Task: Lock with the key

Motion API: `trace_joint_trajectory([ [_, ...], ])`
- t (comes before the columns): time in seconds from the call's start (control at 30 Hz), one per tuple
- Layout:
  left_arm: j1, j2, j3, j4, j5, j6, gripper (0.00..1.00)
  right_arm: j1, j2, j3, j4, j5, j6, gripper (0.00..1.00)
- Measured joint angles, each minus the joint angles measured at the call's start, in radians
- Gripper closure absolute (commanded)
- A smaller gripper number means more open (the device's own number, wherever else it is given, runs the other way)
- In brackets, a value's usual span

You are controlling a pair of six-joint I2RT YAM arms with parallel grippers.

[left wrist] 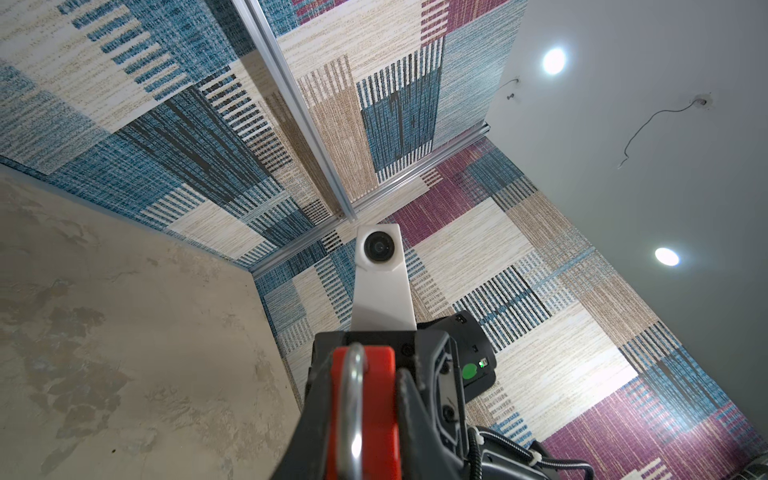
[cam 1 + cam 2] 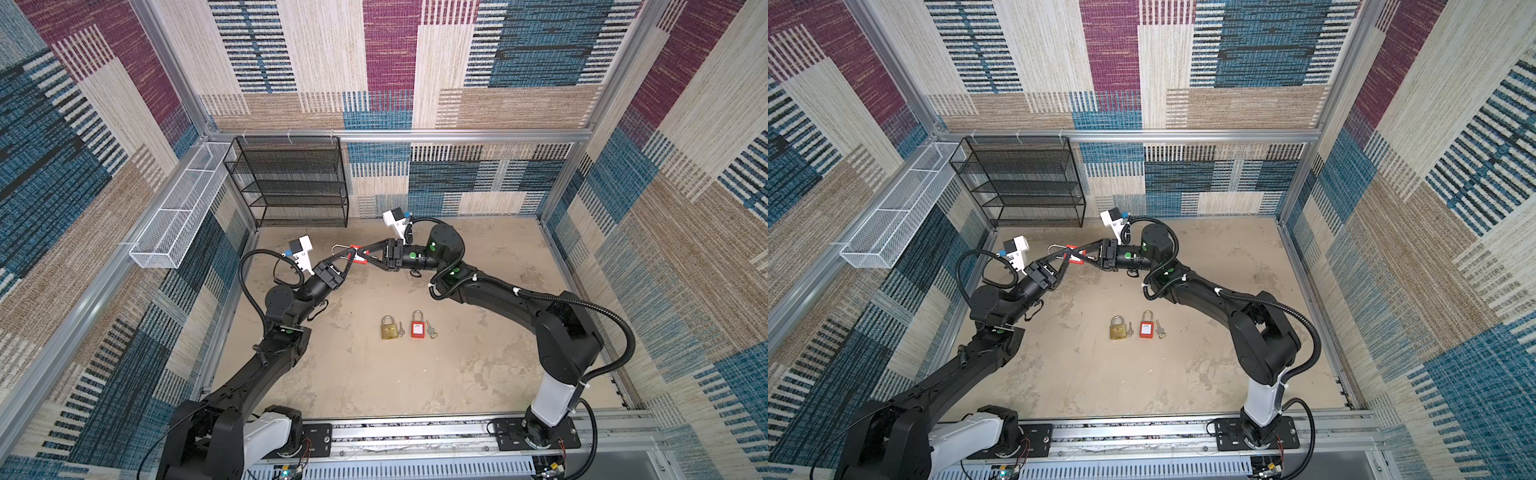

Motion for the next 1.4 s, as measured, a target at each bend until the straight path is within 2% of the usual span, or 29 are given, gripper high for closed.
trace_joint_trajectory([
  [0.3, 0.001, -0.018, 0.0, -0.004, -0.001, 0.0, 1.0, -0.044, -0.046, -0.06, -0.005, 0.001, -0.004, 0.43],
  [0.77, 0.002, -0.018, 0.006, -0.012, -0.001, 0.003, 1.0, -0.054, -0.058, -0.096, -0.013, -0.01, -0.004, 0.53],
  [0.97, 0.002, -0.015, 0.006, -0.016, 0.0, 0.004, 1.0, -0.054, -0.058, -0.108, -0.008, -0.018, -0.004, 0.54],
  [1.23, 0.002, -0.012, 0.005, -0.016, 0.0, 0.004, 1.0, -0.048, -0.059, -0.109, 0.005, -0.019, -0.004, 0.63],
  [1.4, 0.002, -0.012, 0.003, -0.016, 0.0, 0.004, 1.0, -0.044, -0.06, -0.109, 0.011, -0.019, -0.004, 0.64],
])
